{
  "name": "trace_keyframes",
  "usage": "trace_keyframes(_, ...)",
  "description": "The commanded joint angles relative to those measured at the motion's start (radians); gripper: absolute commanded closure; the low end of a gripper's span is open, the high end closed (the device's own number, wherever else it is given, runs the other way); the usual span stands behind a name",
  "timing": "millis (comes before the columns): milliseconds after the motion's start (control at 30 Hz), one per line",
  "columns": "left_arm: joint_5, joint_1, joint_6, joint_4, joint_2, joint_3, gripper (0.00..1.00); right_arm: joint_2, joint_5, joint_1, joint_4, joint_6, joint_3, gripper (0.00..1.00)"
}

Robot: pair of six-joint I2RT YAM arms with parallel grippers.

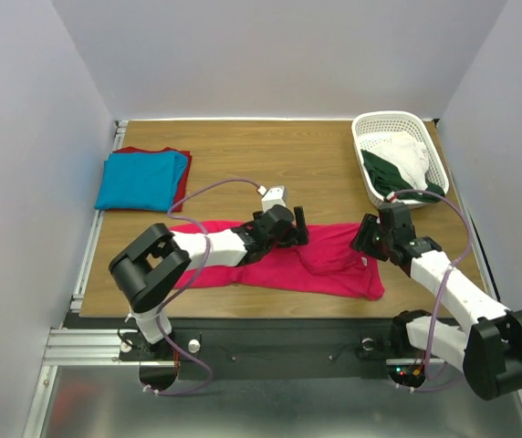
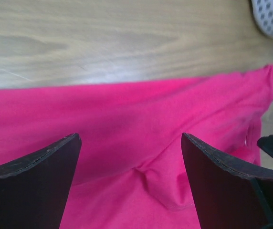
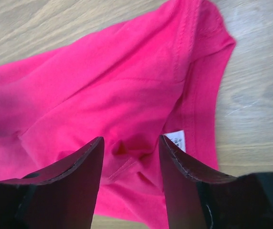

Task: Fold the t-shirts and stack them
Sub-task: Fold the tshirt

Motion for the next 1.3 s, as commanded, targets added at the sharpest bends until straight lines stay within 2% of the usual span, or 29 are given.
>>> trace_keyframes(0, 0.08, -0.008, -0.02, 0.072, 0.082, 0.06, 0.02, -0.046, -0.032, 0.026, -0.013, 0.012, -0.011, 0.45)
trace_keyframes(300, 0.131, -0.01, -0.012, 0.078, 0.196, 0.16, 0.02, 0.006, -0.072, 0.043, -0.015, 0.001, -0.001, 0.45)
trace_keyframes(633, 0.121, -0.008, -0.018, 0.049, 0.245, 0.179, 0.02, 0.099, -0.094, 0.07, -0.013, -0.013, 0.02, 0.46)
trace_keyframes(700, 0.118, -0.008, -0.018, 0.043, 0.245, 0.18, 0.02, 0.121, -0.095, 0.077, -0.013, -0.014, 0.026, 0.51)
trace_keyframes(800, 0.114, -0.008, -0.005, 0.035, 0.24, 0.199, 0.02, 0.122, -0.097, 0.083, -0.013, -0.017, 0.029, 0.65)
trace_keyframes(833, 0.114, -0.008, 0.0, 0.032, 0.239, 0.205, 0.02, 0.116, -0.097, 0.083, -0.015, -0.016, 0.028, 0.71)
trace_keyframes(867, 0.114, -0.008, 0.005, 0.031, 0.239, 0.211, 0.02, 0.109, -0.097, 0.083, -0.015, -0.014, 0.025, 0.83)
trace_keyframes(933, 0.115, -0.008, 0.015, 0.022, 0.237, 0.232, 0.02, 0.086, -0.106, 0.083, -0.029, -0.005, 0.029, 0.91)
trace_keyframes(1267, 0.158, -0.01, 0.022, 0.061, 0.231, 0.262, 0.02, 0.05, -0.158, 0.09, -0.159, 0.003, 0.117, 0.93)
